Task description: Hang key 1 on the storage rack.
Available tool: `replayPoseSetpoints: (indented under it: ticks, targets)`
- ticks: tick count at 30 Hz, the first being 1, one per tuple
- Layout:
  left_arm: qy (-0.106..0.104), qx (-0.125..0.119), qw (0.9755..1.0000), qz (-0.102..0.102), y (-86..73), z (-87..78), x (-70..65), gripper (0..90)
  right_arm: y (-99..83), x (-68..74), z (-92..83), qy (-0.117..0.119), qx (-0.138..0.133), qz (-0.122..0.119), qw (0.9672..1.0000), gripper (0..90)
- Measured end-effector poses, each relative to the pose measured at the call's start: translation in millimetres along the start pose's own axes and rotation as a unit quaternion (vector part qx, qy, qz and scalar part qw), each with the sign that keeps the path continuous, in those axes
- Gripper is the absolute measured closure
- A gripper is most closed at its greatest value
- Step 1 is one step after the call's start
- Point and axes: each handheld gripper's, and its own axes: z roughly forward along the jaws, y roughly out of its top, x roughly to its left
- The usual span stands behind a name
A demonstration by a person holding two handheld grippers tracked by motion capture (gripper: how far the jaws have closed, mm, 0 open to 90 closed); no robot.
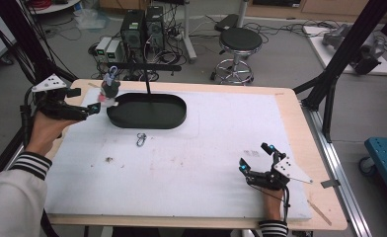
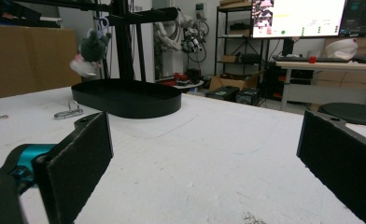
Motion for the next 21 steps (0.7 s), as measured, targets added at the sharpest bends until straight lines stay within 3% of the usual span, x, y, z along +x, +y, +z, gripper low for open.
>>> replayPoseSetpoints:
  ticks: [5, 10, 14, 17, 21]
  targets:
    - [-0.026, -0.005, 0.9995, 0.018, -2.2, -8.0, -16.2, 1.7, 0.0, 0.0, 0.1, 0.0, -0.001, -0.002, 1.0, 2.8]
    - [-0.053, -0.005, 0.9974, 0.048, -7.0, -10.1, -32.0, 1.7, 0.1, -0.1, 0.2, -0.001, -0.001, -0.005, 1.0, 2.8]
    - [-0.072, 0.01, 0.9963, 0.046, -14.7, -8.4, -42.8, 1.7, 0.1, -0.1, 0.1, 0.0, -0.001, -0.003, 1.0, 2.8]
    - [-0.074, 0.004, 0.9956, 0.058, -21.1, -8.2, -49.5, 1.7, 0.0, 0.4, 0.0, 0.0, 0.001, -0.002, 1.0, 2.8]
    - [-0.083, -0.012, 0.9948, 0.059, -26.6, -10.1, -55.8, 1.7, 0.0, 0.0, 0.1, 0.001, 0.0, -0.005, 1.0, 2.8]
